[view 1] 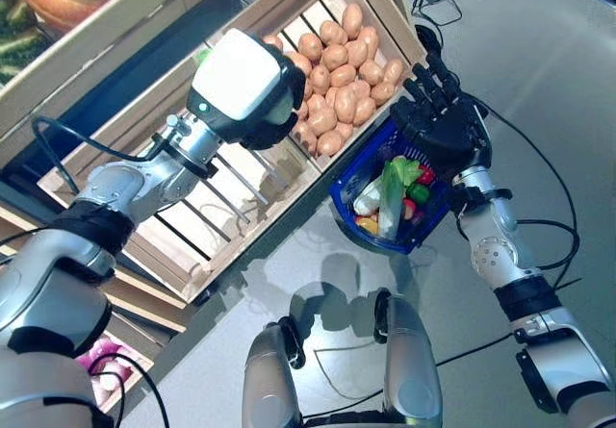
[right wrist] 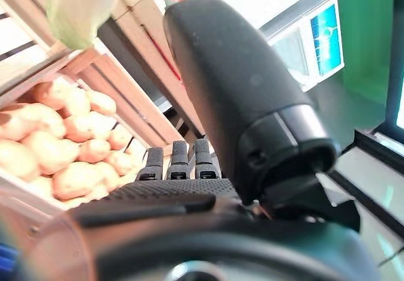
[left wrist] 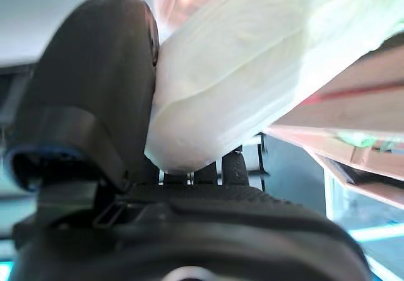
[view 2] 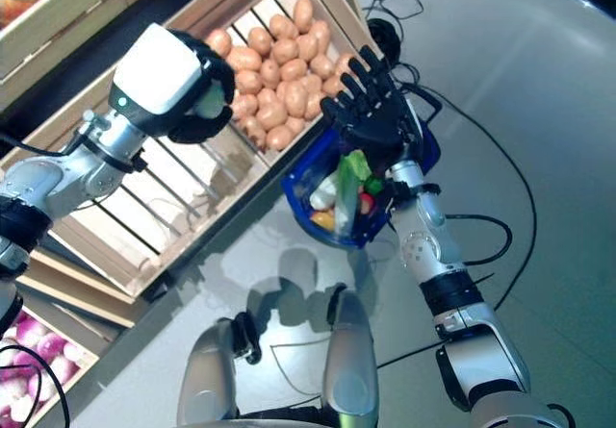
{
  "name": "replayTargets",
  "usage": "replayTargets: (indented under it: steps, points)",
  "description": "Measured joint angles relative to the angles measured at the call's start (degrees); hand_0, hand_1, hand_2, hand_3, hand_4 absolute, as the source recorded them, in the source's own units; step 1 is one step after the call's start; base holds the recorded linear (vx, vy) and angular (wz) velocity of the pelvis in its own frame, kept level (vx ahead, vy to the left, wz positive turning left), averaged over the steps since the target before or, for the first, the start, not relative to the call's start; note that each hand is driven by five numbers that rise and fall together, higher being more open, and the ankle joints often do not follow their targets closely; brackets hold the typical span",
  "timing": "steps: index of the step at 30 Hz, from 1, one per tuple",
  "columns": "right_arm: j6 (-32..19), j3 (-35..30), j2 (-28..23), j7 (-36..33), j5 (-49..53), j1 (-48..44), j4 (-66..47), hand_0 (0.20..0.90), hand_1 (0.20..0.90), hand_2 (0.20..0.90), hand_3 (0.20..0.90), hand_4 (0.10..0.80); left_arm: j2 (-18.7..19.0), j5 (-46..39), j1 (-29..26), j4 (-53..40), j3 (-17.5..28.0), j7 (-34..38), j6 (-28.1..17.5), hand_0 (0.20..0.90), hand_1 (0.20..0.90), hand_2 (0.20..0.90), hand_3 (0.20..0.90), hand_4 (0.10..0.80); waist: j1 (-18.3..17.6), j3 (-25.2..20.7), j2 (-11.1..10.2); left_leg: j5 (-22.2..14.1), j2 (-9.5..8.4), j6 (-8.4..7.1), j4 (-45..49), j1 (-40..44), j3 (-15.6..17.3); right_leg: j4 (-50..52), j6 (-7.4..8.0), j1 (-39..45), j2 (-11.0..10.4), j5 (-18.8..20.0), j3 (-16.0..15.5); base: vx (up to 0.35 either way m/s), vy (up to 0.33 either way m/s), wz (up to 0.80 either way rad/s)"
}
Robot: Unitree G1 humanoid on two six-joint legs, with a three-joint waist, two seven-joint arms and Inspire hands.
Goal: Put vegetables into the basket
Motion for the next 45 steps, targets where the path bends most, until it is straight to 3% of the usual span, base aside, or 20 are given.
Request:
replayTargets:
  steps: [3,5,9,11,13,14,15,16,19,21,25,28,36,45]
  points:
    - [0.17,0.32,1.04,2.59,-2.04,4.28,-0.88,0.900,0.900,0.900,0.900,0.800,-2.98,-7.94,6.21,-2.31,4.76,-1.53,-2.67,0.300,0.300,0.300,0.300,0.400,0.34,-7.19,0.04,1.43,-0.06,-0.85,-5.76,1.54,-0.12,-4.07,0.05,1.17,1.07,0.24,-1.10,0.139,-0.070,0.01]
    - [1.38,0.38,1.08,3.86,-6.01,5.21,-1.00,0.900,0.900,0.900,0.900,0.800,-6.27,-14.03,9.99,-4.05,10.26,-5.74,-2.99,0.300,0.300,0.300,0.300,0.400,1.60,-7.77,0.04,3.55,-0.27,-1.50,-11.73,6.60,0.22,-8.14,-0.15,5.00,2.15,1.45,-1.32,0.136,-0.078,-0.11]
    - [4.12,1.37,1.00,6.39,-10.85,6.12,-1.02,0.900,0.900,0.900,0.900,0.800,-12.98,-26.73,15.13,-6.36,16.80,-13.52,-2.27,0.300,0.300,0.300,0.300,0.400,1.92,-9.40,0.60,8.82,-0.50,-2.10,-23.58,14.50,-0.04,-19.13,0.01,13.08,4.67,5.22,-3.09,0.096,-0.050,0.03]
    - [5.05,2.38,1.05,7.69,-12.94,6.14,-1.06,0.900,0.900,0.900,0.900,0.800,-16.51,-35.00,18.07,-8.73,19.73,-17.88,-1.01,0.300,0.300,0.300,0.300,0.400,2.49,-9.98,0.57,9.86,-0.34,-2.48,-23.44,15.86,-0.57,-25.98,0.30,17.73,5.61,8.08,-3.22,0.073,-0.039,-0.07]
    - [5.85,2.66,1.71,7.88,-13.40,6.27,-1.06,0.900,0.900,0.900,0.900,0.800,-17.56,-38.85,19.87,-9.89,20.09,-19.94,0.03,0.300,0.300,0.300,0.300,0.400,2.70,-10.99,-0.57,8.88,-0.69,-2.34,-18.61,12.22,-1.17,-29.67,0.43,19.77,4.62,9.76,-2.61,0.052,-0.030,0.03]
    - [6.08,2.65,1.53,8.01,-14.97,6.58,-1.08,0.900,0.900,0.900,0.900,0.800,-19.00,-40.74,21.19,-10.29,20.07,-21.47,0.38,0.300,0.300,0.300,0.300,0.400,2.69,-13.17,0.35,11.47,-1.45,-1.41,-29.51,13.60,-1.69,-31.02,1.29,20.01,4.76,10.28,-2.75,0.051,-0.038,0.06]
    - [6.08,2.52,1.30,8.06,-15.14,6.62,-1.07,0.900,0.900,0.900,0.900,0.800,-20.05,-41.81,21.38,-10.34,20.00,-22.65,0.61,0.300,0.300,0.300,0.300,0.400,2.87,-13.97,1.88,18.37,-0.83,-1.70,-35.86,15.19,-2.10,-31.71,1.65,20.77,5.65,10.46,-2.64,0.055,-0.044,-0.05]
    - [6.14,2.66,1.80,8.08,-15.38,7.64,-1.36,0.900,0.900,0.900,0.900,0.800,-21.05,-43.26,22.12,-10.80,20.26,-23.37,1.35,0.300,0.300,0.300,0.300,0.400,3.01,-14.51,1.34,19.31,-1.58,-1.03,-37.68,17.02,-2.08,-33.60,2.38,22.46,5.20,11.47,-2.57,0.036,-0.031,0.09]
    - [6.14,3.38,2.56,9.42,-17.77,9.29,-2.14,0.900,0.900,0.900,0.900,0.800,-22.23,-47.79,23.03,-12.54,20.83,-25.59,2.12,0.300,0.300,0.300,0.300,0.400,3.00,-16.35,-1.25,19.50,-4.07,-0.09,-39.85,18.53,-2.08,-39.56,4.81,26.15,3.72,13.16,-2.56,0.024,-0.038,0.11]
    - [6.14,4.08,3.40,10.19,-19.64,9.51,-2.18,0.900,0.900,0.900,0.900,0.800,-22.54,-51.39,23.63,-13.29,22.37,-27.31,3.03,0.300,0.300,0.300,0.300,0.400,3.20,-17.18,-2.61,19.54,-4.65,0.00,-39.85,18.33,-2.31,-42.96,5.05,27.80,3.55,14.84,-2.62,0.011,-0.052,0.11]
    - [6.14,4.05,3.12,10.47,-19.69,9.50,-3.27,0.900,0.900,0.900,0.900,0.800,-23.42,-59.79,24.37,-13.43,24.68,-29.77,6.39,0.300,0.300,0.300,0.300,0.400,3.81,-17.48,-2.37,19.60,-4.69,0.06,-39.86,18.34,-3.29,-43.93,5.21,28.63,3.95,15.23,-2.62,0.013,-0.047,0.07]
    - [6.00,3.94,2.74,10.36,-21.88,9.50,-4.06,0.900,0.900,0.900,0.900,0.800,-25.08,-60.47,25.37,-13.58,26.10,-29.96,6.70,0.300,0.300,0.300,0.300,0.400,4.13,-17.52,-2.34,19.69,-4.75,0.14,-39.86,18.41,-3.28,-43.93,5.13,28.67,3.93,15.39,-2.50,0.032,-0.030,-0.01]
    - [5.99,3.92,-1.21,7.16,-35.66,11.02,-14.40,0.900,0.900,0.900,0.900,0.800,-25.20,-60.34,26.56,-16.58,26.27,-30.67,8.97,0.300,0.300,0.300,0.300,0.400,4.08,-17.54,-2.34,19.88,-4.73,0.19,-39.86,18.54,-3.30,-43.92,5.05,28.78,3.97,15.56,-2.31,0.004,-0.004,0.00]
    - [8.42,3.85,-4.57,-12.15,-62.52,11.02,-25.92,0.900,0.900,0.900,0.900,0.800,-25.18,-56.46,30.82,-23.17,26.14,-27.95,12.25,0.300,0.300,0.300,0.300,0.400,2.77,-17.56,-2.33,19.89,-4.75,0.18,-39.87,19.30,-3.00,-43.93,5.08,29.26,4.03,15.58,-0.57,0.002,0.002,-0.01]
